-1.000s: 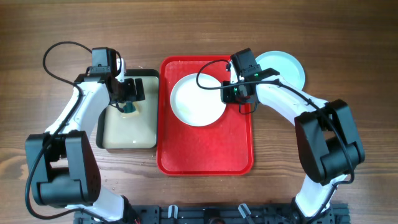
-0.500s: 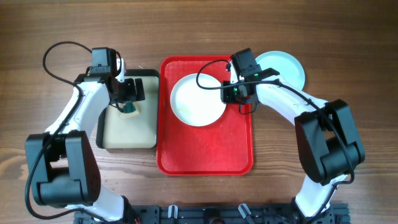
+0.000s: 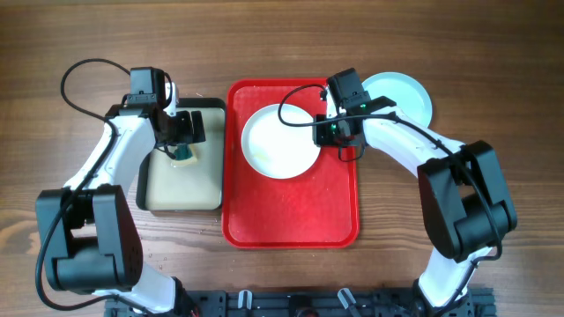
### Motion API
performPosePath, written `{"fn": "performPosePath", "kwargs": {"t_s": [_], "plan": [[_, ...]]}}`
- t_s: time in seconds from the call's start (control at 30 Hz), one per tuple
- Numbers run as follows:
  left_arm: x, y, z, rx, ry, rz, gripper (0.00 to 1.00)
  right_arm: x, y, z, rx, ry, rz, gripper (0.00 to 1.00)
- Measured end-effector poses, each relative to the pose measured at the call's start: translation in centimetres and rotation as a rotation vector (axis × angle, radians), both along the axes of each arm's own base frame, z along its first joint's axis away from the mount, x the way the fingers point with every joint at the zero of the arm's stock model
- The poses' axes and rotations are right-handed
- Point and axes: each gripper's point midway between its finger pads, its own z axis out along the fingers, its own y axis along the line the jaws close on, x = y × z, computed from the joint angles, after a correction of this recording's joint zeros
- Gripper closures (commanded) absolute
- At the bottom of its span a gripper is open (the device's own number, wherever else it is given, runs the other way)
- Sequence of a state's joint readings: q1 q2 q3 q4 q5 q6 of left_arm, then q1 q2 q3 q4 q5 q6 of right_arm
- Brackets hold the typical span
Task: Clean dirty plates on tray and stack at the side
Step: 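Return the sponge to the water tray with the left gripper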
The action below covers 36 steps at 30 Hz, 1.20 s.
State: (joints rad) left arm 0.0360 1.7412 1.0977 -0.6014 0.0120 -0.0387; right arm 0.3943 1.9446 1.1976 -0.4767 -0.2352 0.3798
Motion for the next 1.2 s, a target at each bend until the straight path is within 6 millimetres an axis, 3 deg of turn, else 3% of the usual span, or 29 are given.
{"fn": "performPosePath", "kwargs": {"t_s": [1.2], "plan": [[0.01, -0.01, 0.00, 0.000, 0.000, 0.000, 0.00, 0.00, 0.00, 0.00, 0.000, 0.000, 0.000, 0.75]]}}
